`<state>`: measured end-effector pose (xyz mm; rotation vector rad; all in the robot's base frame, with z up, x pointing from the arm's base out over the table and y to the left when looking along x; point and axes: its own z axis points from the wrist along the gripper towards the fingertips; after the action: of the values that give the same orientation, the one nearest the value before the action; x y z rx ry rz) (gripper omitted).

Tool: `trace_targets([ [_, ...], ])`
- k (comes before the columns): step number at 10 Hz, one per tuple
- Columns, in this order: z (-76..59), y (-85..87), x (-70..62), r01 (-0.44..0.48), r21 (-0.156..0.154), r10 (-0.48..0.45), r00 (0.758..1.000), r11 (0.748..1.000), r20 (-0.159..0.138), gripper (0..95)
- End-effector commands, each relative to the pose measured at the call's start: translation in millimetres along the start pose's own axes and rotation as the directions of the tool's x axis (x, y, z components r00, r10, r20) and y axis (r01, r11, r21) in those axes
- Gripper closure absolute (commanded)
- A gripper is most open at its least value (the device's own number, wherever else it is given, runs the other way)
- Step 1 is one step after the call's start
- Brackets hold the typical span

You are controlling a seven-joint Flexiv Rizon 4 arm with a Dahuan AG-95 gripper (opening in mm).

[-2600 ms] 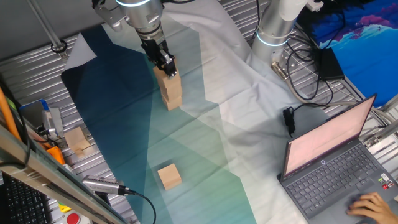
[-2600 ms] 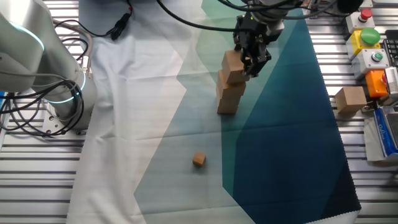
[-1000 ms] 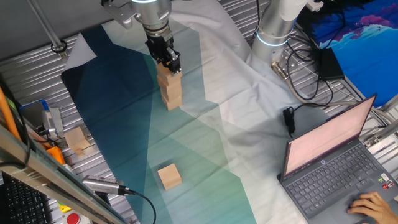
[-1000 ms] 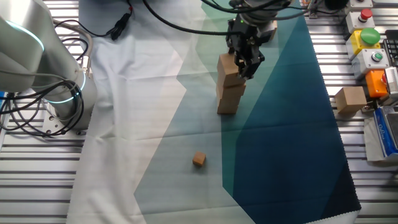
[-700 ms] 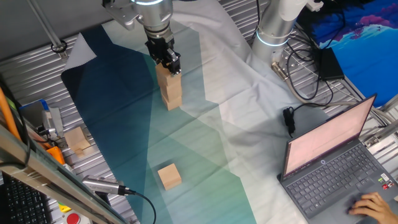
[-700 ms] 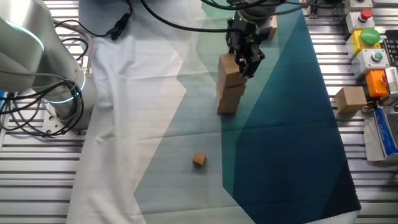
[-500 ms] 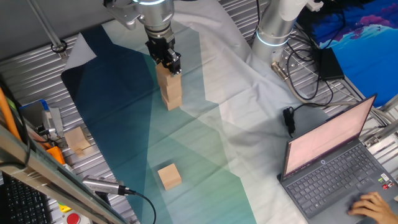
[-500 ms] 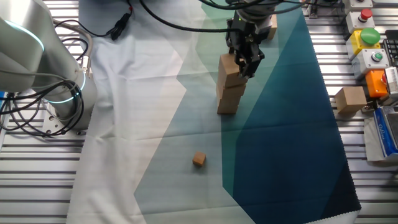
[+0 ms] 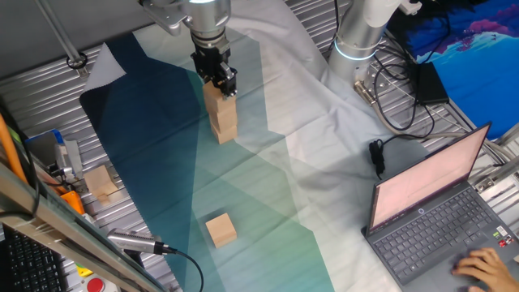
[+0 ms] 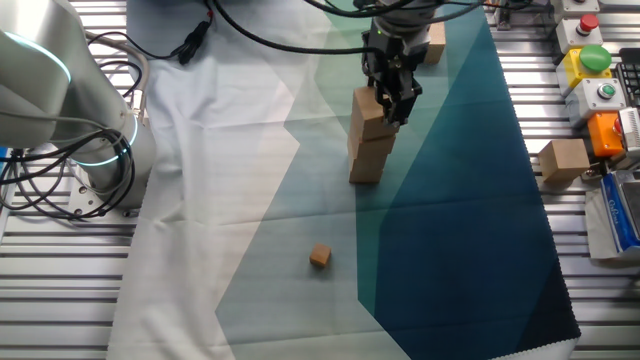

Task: Stack the blocks in a vertical line of five

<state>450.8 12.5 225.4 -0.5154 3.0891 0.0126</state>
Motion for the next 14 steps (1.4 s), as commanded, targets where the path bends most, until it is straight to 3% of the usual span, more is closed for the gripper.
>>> trace_targets([
  [1,-0.1,0.1,0.5,-0.007,0.003,0.007,1.0,1.0,0.014,95.0],
  [14,5.5,-0.7,7.5,-0.011,0.003,0.011,1.0,1.0,0.025,95.0],
])
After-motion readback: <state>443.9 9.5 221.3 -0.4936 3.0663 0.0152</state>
